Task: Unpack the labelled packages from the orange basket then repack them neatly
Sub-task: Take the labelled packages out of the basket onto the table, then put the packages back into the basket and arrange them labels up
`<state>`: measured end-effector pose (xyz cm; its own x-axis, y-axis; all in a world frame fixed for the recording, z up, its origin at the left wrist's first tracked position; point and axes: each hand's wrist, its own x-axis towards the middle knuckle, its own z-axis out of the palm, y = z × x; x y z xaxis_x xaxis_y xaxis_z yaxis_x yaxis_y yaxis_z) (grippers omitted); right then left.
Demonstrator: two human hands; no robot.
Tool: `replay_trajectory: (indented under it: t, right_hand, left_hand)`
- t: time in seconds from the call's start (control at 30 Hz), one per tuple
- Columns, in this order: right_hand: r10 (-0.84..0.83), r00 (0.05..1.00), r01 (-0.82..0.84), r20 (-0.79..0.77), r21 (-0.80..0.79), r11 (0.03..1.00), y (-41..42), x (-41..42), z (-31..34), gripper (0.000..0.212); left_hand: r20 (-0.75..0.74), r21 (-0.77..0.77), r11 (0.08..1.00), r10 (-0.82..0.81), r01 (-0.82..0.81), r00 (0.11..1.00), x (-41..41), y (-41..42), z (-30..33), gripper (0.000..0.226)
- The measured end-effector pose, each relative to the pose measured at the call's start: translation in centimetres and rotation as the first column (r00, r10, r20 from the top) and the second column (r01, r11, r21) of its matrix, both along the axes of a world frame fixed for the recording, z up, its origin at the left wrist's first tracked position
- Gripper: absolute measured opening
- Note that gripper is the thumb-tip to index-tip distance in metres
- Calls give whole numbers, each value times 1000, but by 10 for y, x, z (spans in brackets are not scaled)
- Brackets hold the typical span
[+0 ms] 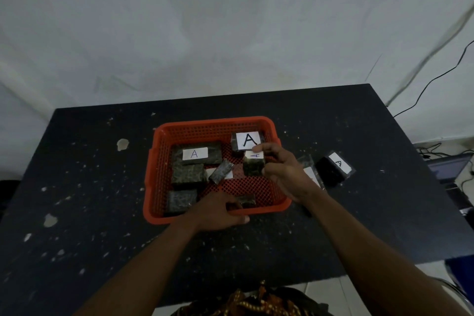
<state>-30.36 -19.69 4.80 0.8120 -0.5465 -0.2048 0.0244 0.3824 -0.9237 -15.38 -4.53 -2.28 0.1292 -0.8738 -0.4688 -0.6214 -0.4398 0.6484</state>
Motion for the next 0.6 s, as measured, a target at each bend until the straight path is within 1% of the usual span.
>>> replay_trajectory:
  t: [0.07,0.13,0.17,0.2,0.23,0.3,0.33,0.43,0.53,0.6]
  right_hand:
    - [-30,999,29,12,52,998,1,2,-1,29]
    - [-103,993,103,-50,8,995,1,3,-2,13]
    - [-138,986,135,-92,-34,990,1,3,-3,10]
    - [-163,979,156,-122,-63,986,1,3,-3,13]
    - [-180,973,170,-143,-76,982,1,2,-2,23]
    - [-203,964,197,-170,-52,979,1,-3,-2,41]
    - [-210,961,208,-180,-34,978,-1,-6,-1,42]
    - [-243,952,248,-184,4,969,-8,-22,0,32]
    - [-397,906,403,-145,14,915,-17,-44,-2,27]
    - [-508,844,508,-171,-44,860,-23,-62,-6,26]
  left_hand:
    - [0,0,1000,-4,4,1000,0,-1,0,42]
    - [-7,10,1000,-7,7,1000,0,-1,0,41]
    - [-12,17,1000,-7,7,1000,0,-2,1,40]
    - [-18,20,1000,-8,9,1000,-1,-3,1,39]
    - [-24,20,1000,-10,10,1000,-2,-4,1,40]
    - [-30,-5,1000,-27,27,999,-6,-9,4,48]
    - [-31,-26,999,-38,37,999,-10,-13,6,50]
    - [-51,-74,997,-42,38,998,-26,-29,11,46]
    - [-23,-111,993,-54,51,998,-42,-46,11,60]
    - [19,-157,985,-65,67,998,-50,-55,11,59]
